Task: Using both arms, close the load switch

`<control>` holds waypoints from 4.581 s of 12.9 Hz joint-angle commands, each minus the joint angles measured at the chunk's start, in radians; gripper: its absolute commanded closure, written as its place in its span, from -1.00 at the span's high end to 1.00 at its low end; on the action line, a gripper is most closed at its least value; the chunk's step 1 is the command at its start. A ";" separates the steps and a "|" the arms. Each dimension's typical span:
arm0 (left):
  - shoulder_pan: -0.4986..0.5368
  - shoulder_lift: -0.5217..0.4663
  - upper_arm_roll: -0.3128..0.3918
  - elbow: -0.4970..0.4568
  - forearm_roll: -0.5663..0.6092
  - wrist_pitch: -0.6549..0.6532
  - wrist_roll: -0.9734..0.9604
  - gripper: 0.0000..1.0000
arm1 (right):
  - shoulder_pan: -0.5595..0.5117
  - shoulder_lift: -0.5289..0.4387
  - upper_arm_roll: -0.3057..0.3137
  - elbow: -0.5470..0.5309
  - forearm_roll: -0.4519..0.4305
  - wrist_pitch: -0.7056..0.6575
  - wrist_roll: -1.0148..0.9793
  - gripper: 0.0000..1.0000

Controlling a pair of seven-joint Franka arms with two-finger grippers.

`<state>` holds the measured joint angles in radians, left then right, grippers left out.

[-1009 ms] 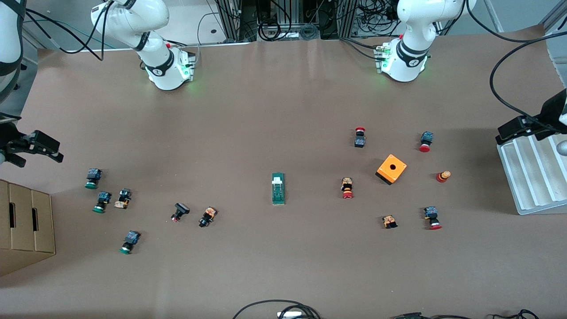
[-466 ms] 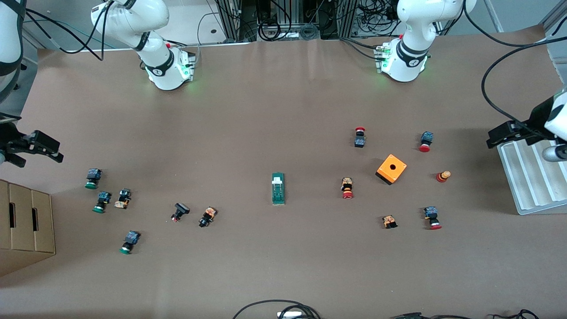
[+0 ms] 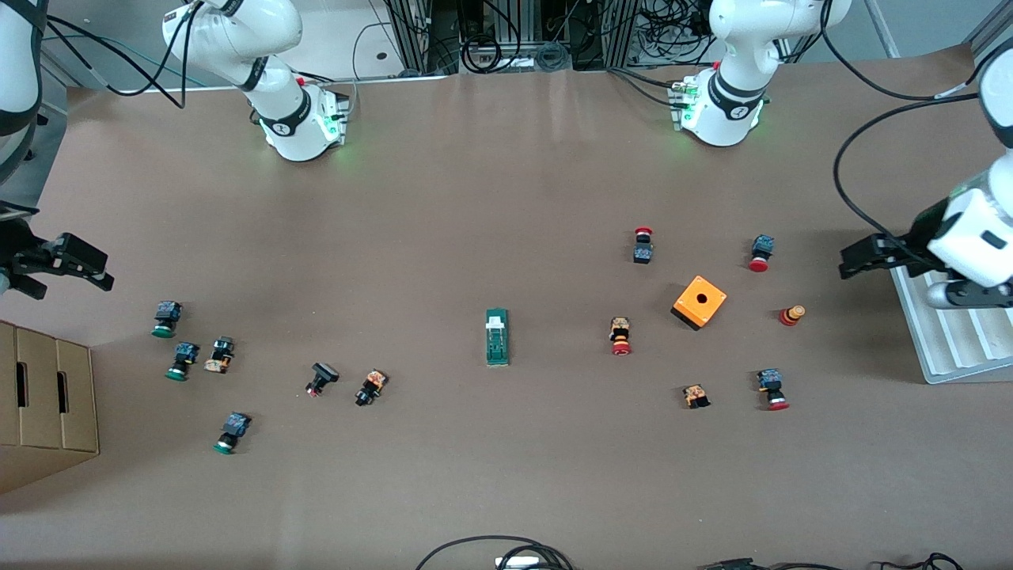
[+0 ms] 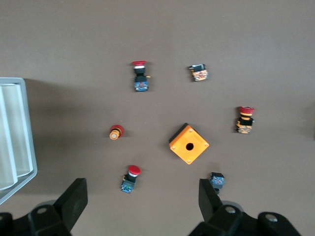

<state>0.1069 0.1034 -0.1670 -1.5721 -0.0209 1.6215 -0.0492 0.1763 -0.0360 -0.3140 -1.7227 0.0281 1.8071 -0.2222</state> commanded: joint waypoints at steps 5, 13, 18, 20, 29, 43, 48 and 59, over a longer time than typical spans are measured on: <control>-0.085 0.004 -0.152 0.024 0.083 0.095 -0.194 1.00 | 0.005 0.001 0.000 0.009 -0.022 0.005 -0.002 1.00; -0.406 0.004 -0.166 -0.034 0.259 0.335 -0.708 1.00 | 0.005 0.001 0.000 0.009 -0.020 0.005 -0.002 1.00; -0.456 -0.014 -0.239 -0.153 0.356 0.543 -0.963 1.00 | 0.005 0.001 0.000 0.009 -0.020 0.005 -0.002 1.00; -0.502 -0.008 -0.243 -0.192 0.450 0.549 -1.078 1.00 | 0.005 0.001 0.000 0.009 -0.022 0.005 -0.002 1.00; -0.679 0.129 -0.290 -0.348 1.166 0.650 -1.976 1.00 | 0.005 0.001 0.000 0.009 -0.020 0.005 -0.002 1.00; -0.776 0.562 -0.321 -0.249 1.765 0.368 -2.321 1.00 | 0.005 0.001 0.000 0.009 -0.022 0.005 -0.002 1.00; -0.796 0.691 -0.321 -0.139 1.852 0.256 -2.333 1.00 | 0.005 0.001 0.000 0.009 -0.022 0.005 -0.002 1.00; -0.846 0.884 -0.316 -0.011 1.961 0.181 -2.451 1.00 | 0.005 0.001 0.000 0.009 -0.020 0.005 -0.002 1.00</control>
<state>-0.7319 0.9613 -0.4851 -1.6131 1.9161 1.8248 -2.4672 0.1771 -0.0361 -0.3134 -1.7227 0.0281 1.8075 -0.2222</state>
